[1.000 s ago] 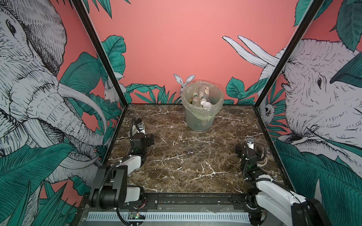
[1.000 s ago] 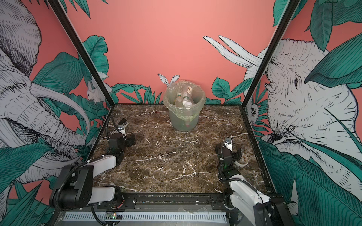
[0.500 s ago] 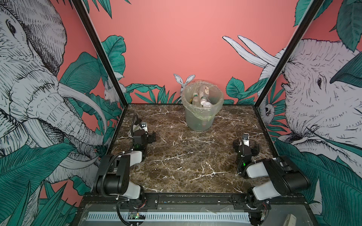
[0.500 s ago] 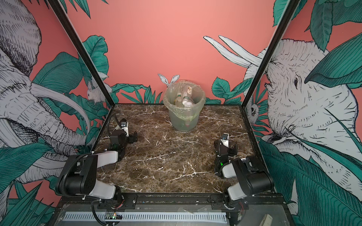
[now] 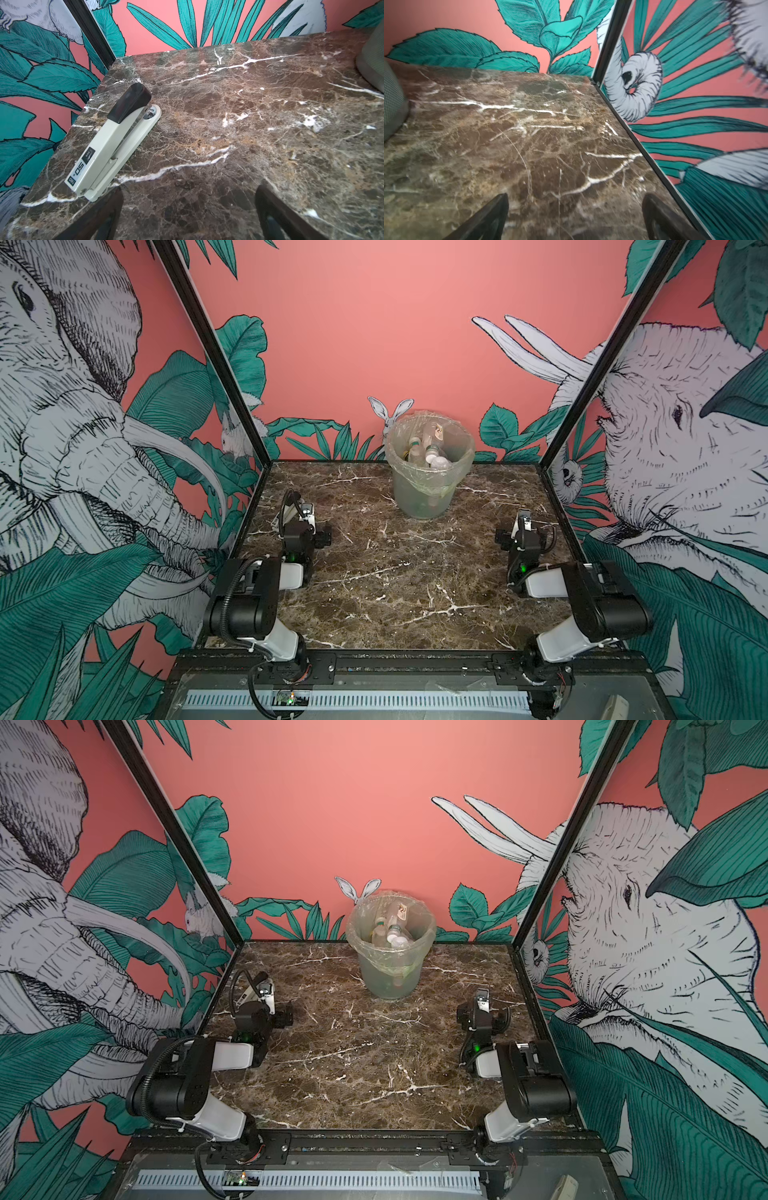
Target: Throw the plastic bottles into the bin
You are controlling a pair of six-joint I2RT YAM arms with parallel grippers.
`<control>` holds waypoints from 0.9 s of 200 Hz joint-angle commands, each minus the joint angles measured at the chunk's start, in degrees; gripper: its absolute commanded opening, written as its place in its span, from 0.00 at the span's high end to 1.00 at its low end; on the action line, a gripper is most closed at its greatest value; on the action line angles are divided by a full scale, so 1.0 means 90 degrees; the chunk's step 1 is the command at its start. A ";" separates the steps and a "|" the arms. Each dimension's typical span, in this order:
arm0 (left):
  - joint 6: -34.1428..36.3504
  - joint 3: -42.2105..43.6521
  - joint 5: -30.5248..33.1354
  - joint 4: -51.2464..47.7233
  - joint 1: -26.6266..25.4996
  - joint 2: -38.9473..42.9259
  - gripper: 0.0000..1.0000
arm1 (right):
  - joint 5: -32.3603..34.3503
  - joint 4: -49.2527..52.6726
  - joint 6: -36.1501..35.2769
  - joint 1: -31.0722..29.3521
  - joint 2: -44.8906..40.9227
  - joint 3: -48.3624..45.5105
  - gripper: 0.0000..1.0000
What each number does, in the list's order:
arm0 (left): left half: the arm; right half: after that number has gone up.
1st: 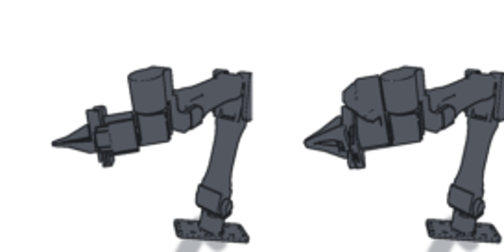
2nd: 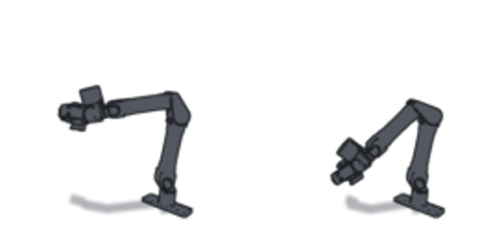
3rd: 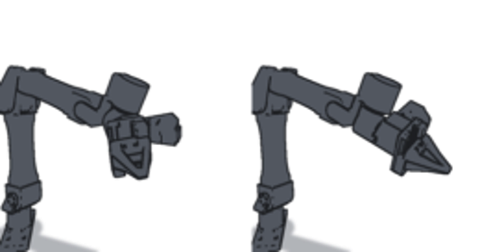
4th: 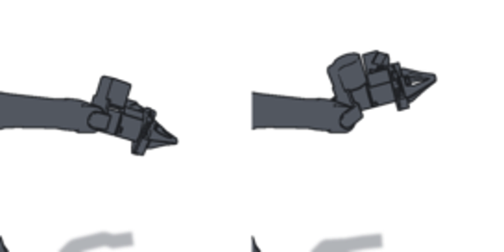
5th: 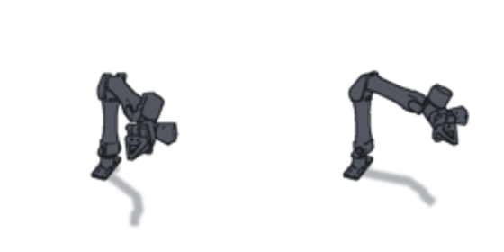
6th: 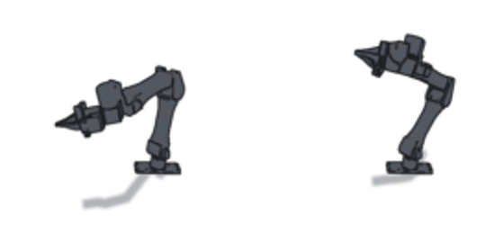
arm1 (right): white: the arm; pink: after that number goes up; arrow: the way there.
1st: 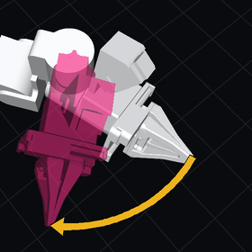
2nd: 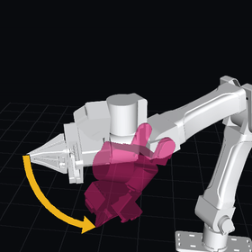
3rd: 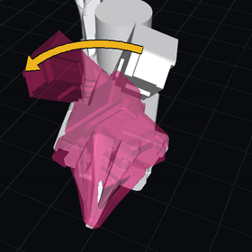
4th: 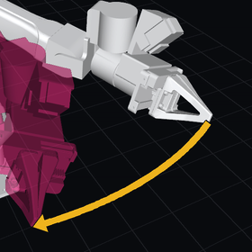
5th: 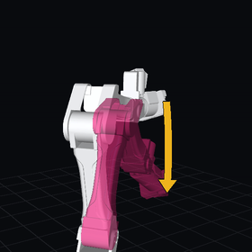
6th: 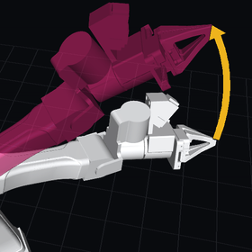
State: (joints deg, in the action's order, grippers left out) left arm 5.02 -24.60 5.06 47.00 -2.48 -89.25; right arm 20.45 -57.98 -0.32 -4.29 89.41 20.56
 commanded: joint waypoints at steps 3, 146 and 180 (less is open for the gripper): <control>0.0115 0.0063 -0.0060 0.0209 -0.0003 0.0024 0.00 | -0.1354 0.0450 0.0212 0.0324 -0.0068 0.0104 0.00; 0.0115 0.0108 -0.0076 0.0284 -0.0008 0.0044 0.01 | -0.1671 0.0612 0.0046 0.0332 -0.0089 0.0171 0.01; 0.0113 0.0111 -0.0075 0.0285 -0.0003 0.0045 0.00 | -0.1676 0.0621 0.0053 0.0337 -0.0088 0.0170 0.01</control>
State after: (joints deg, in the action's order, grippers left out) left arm 5.19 -24.53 4.93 47.97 -2.48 -89.25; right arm 6.11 -51.33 0.64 -1.13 89.30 21.45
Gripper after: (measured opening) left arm 0.994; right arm 0.991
